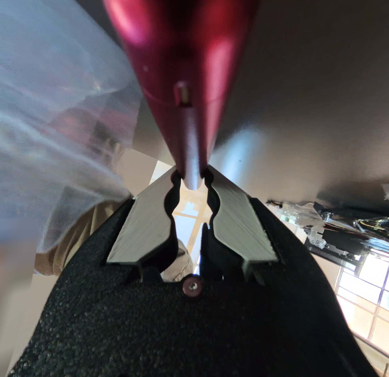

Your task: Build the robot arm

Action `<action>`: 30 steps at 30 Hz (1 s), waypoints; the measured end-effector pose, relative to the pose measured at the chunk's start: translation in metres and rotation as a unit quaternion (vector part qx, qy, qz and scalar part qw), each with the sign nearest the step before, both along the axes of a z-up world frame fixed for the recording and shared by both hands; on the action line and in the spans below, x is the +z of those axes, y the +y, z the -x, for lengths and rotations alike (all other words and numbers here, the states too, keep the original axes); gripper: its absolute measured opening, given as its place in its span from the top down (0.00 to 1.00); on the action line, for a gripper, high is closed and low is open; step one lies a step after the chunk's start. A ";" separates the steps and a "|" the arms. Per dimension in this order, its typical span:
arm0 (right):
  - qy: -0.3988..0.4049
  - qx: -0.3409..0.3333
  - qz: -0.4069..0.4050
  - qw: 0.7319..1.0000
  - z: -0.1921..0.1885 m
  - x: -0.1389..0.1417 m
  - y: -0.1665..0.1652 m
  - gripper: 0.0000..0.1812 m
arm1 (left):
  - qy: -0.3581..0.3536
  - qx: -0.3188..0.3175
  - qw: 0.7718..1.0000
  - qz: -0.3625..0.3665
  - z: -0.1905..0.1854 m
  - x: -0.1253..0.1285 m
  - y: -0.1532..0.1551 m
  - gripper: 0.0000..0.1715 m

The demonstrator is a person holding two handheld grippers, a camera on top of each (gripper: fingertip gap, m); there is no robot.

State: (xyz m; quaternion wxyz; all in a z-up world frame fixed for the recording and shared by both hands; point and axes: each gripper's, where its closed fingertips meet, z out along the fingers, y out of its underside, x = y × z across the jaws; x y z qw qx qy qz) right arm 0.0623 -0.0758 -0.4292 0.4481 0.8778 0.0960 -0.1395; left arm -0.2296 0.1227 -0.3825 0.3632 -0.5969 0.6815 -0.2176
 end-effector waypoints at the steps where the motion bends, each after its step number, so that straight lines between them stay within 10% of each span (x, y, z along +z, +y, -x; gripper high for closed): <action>1: 0.005 -0.002 -0.011 1.000 0.000 -0.003 0.001 0.89 | -0.001 0.005 1.000 -0.002 0.000 -0.001 0.004 0.82; 12: -0.011 -0.031 -0.210 0.977 -0.024 0.019 0.025 0.75 | -0.001 0.061 0.998 0.028 -0.028 -0.006 0.059 0.71; 15: -0.027 -0.041 -0.437 0.898 -0.017 0.046 0.080 0.62 | -0.019 0.037 0.997 0.071 -0.042 0.001 0.057 0.65; 20: 0.176 -0.077 -0.704 0.683 0.101 0.061 0.167 0.55 | -0.026 -0.053 0.983 0.174 -0.079 0.007 0.051 0.45; 26: 0.371 -0.237 -0.704 0.557 0.120 0.086 0.218 0.54 | -0.036 -0.087 0.955 0.283 -0.104 0.004 0.063 0.44; 30: 0.305 -0.115 -0.761 0.561 0.119 0.067 0.220 0.52 | -0.074 -0.132 0.968 0.201 -0.107 -0.008 0.058 0.42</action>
